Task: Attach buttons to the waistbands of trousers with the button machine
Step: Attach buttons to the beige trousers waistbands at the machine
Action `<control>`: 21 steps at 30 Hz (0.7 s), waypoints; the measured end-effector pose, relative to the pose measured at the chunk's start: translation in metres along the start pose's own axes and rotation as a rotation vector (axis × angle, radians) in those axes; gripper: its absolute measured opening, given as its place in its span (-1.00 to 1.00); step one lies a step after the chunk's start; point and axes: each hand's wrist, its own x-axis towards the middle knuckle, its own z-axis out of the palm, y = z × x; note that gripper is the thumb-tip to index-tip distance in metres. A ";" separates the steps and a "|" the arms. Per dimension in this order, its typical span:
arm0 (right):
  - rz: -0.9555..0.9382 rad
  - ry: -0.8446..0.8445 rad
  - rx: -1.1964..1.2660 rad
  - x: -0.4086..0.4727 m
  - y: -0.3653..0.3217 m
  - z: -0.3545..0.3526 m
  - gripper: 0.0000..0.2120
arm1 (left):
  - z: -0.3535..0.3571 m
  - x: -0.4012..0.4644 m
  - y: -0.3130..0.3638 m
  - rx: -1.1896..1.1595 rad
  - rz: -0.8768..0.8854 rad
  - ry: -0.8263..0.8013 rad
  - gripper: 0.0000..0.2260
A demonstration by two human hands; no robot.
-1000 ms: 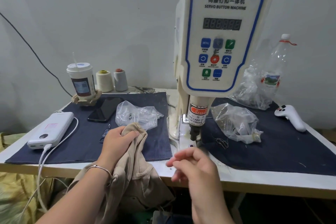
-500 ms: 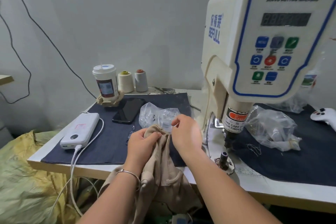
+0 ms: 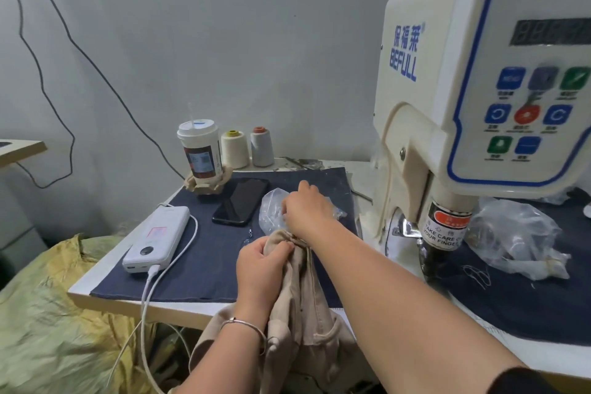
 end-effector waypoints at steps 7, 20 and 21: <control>0.063 -0.005 -0.034 0.017 0.003 0.017 -0.69 | 0.000 -0.002 0.006 -0.069 -0.002 -0.015 -0.66; 0.066 0.018 0.036 0.031 0.000 0.029 -0.69 | 0.000 -0.001 0.004 -0.031 -0.018 -0.014 -0.83; 0.066 0.025 0.035 0.031 -0.001 0.030 -0.69 | 0.000 -0.001 0.004 -0.030 -0.015 -0.012 -0.83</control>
